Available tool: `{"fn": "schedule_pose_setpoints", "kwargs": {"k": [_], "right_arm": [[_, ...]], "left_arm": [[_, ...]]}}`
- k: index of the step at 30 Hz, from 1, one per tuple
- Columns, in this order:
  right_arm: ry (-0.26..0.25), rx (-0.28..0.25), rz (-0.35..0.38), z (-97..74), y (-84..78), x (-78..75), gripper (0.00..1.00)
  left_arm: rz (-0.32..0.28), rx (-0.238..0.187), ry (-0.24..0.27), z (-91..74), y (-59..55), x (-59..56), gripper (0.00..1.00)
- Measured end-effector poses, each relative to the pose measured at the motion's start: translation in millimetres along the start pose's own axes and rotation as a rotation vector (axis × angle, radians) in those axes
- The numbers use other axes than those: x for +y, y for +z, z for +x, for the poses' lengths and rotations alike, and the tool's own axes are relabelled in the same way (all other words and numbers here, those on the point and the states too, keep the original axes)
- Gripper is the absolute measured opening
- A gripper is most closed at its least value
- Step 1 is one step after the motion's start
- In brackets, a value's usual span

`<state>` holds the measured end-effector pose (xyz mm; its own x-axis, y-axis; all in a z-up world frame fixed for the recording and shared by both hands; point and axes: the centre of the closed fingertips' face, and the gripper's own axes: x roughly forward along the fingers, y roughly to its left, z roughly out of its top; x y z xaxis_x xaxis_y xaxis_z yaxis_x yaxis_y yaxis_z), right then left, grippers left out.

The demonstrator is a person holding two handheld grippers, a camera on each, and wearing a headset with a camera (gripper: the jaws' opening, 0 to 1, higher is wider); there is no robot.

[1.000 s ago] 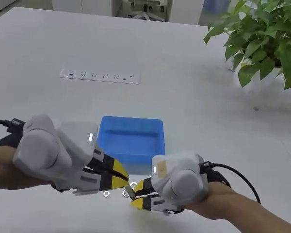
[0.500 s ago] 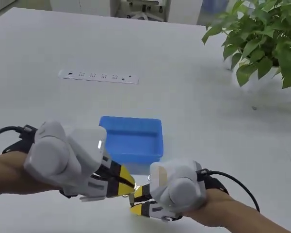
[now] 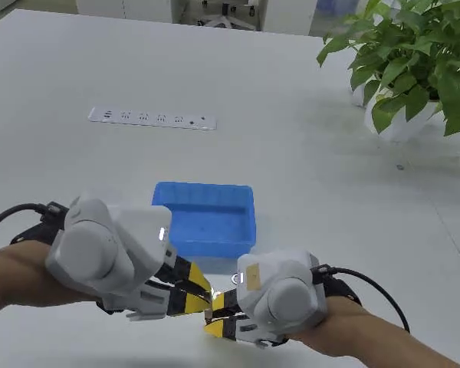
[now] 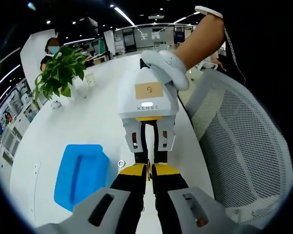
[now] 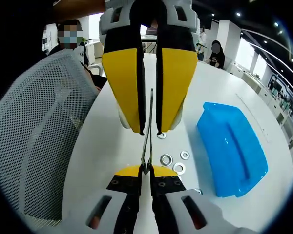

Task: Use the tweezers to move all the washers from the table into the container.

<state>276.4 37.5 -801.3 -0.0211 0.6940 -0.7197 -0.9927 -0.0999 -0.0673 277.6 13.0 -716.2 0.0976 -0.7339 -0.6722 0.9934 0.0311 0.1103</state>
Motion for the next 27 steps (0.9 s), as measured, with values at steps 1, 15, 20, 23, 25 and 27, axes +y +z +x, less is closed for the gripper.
{"fn": "schedule_pose_setpoints", "kwargs": {"k": [1,15,20,23,25,27], "right_arm": [[0.000,0.000,-0.002,0.1,0.1,0.1,0.08],[-0.014,0.003,-0.005,0.0,1.1,-2.3,0.10],[-0.023,-0.007,-0.007,0.2,4.9,-6.4,0.11],[-0.031,-0.011,-0.008,1.2,7.1,-10.0,0.11],[-0.034,-0.015,-0.008,2.1,8.9,-11.9,0.11],[-0.037,-0.017,-0.009,3.1,9.6,-13.5,0.11]], "left_arm": [[0.000,-0.002,0.000,0.6,0.3,0.2,0.08],[0.014,0.008,-0.006,-2.5,-2.0,-0.4,0.06],[0.015,0.012,0.001,-6.2,-2.8,2.6,0.06],[0.015,0.015,0.008,-8.8,-4.3,4.9,0.06],[0.014,0.017,0.011,-10.8,-5.8,6.6,0.06],[0.015,0.021,0.014,-11.8,-8.1,8.2,0.06]]}}
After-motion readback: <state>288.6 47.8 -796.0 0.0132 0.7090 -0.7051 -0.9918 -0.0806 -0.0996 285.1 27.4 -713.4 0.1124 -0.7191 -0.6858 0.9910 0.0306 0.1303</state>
